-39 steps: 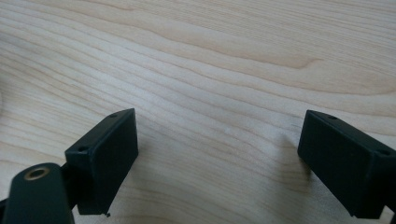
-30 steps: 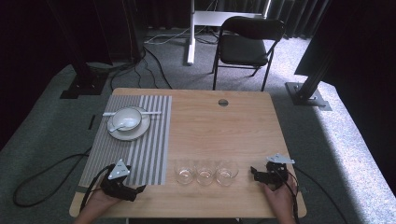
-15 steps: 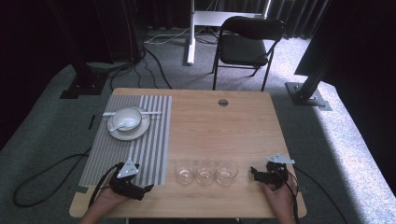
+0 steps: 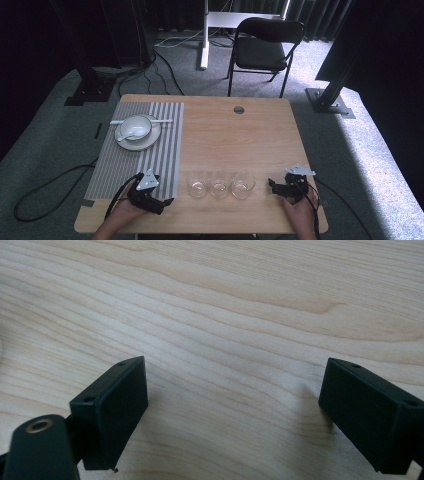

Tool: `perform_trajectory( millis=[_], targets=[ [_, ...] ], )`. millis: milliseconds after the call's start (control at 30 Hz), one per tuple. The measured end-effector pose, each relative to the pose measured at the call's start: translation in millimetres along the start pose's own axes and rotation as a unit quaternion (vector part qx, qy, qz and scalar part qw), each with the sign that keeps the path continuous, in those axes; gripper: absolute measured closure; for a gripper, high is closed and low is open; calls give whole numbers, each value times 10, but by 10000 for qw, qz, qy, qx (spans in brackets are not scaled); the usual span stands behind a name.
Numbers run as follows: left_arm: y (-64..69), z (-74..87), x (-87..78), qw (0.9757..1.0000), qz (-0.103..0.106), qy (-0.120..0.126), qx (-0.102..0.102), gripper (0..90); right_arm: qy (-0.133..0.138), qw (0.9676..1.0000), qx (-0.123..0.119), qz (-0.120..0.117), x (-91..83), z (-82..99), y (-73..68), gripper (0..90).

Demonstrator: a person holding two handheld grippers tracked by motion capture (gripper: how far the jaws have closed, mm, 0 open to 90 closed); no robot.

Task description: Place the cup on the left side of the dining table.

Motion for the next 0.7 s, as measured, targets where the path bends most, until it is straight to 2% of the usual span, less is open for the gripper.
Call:
perform_trajectory(
  millis=[500, 700],
  targets=[
    [120, -164, 188, 9996, 240, 34, 167, 20, 0, 10000, -1, 0, 0, 0, 0, 116],
    [146, -200, 256, 9995, 243, 64, 186, 21, -1, 10000, 0, 0, 0, 0, 0, 116]
  ],
)
Point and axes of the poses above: each handheld gripper's, and its own axes: x roughly forward along the jaws, z roughly out of its underside, y roughly to its right, the point moved 1 cm from there along x, roughly forward along the jaws, and after that the axes turned 6 degrees about -y, right-handed, at the moved point
